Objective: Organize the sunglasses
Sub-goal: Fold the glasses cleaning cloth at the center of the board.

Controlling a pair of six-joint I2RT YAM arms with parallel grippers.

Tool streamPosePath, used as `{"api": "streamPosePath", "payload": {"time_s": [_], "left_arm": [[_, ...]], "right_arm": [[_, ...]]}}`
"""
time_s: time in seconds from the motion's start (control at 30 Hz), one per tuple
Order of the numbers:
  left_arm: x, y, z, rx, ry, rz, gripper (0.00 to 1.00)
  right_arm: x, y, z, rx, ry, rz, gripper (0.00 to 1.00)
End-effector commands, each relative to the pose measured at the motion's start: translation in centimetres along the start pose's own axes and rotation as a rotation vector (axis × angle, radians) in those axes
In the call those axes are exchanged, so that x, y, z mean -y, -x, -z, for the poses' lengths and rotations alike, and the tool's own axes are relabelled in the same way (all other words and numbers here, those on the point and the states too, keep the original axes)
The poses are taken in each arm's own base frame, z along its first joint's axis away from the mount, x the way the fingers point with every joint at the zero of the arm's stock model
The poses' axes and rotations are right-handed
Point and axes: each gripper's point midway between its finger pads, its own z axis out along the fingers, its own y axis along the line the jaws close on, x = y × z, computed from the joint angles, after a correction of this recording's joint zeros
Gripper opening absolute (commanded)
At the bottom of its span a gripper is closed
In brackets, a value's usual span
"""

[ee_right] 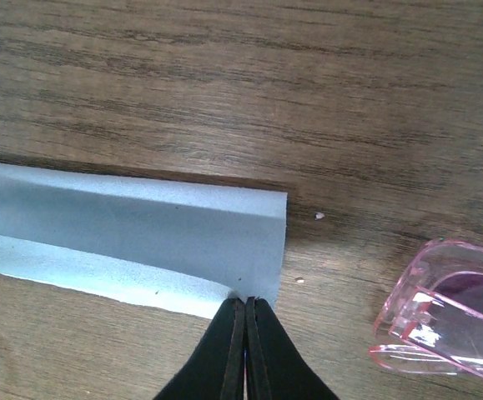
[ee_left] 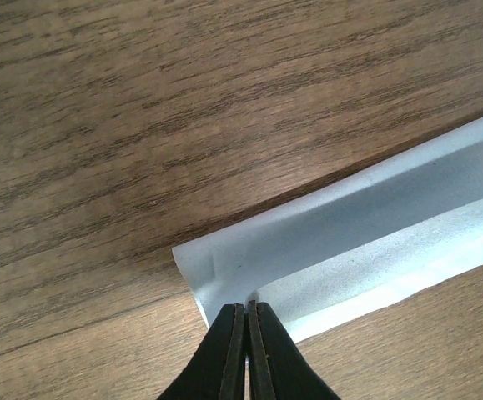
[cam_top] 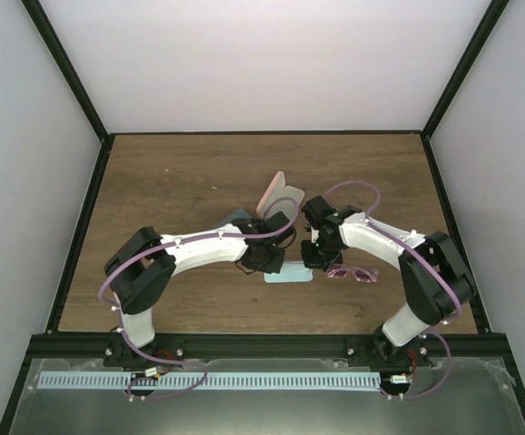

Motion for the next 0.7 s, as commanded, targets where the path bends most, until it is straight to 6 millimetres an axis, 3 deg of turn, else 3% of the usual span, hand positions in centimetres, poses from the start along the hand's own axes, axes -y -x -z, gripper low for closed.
{"api": "streamPosePath", "payload": {"time_s": [0.0, 0.6, 0.67], "left_arm": [[0.0, -0.4, -0.2, -0.017, 0.004, 0.012, 0.04], [-0.1, -1.7, -0.7, -0.049, -0.02, 0.008, 0.04], [0.0, -1.7, -0.6, -0.05, -0.03, 0.004, 0.04]], "right_arm": [[-0.4, 0.2, 0.7, 0.022, 0.012, 0.017, 0.01], [-0.3, -0.1, -0.4, -0.004, 0.015, 0.032, 0.01], [-0.3, -0.1, -0.3, -0.004, 0.014, 0.031, 0.06]]}}
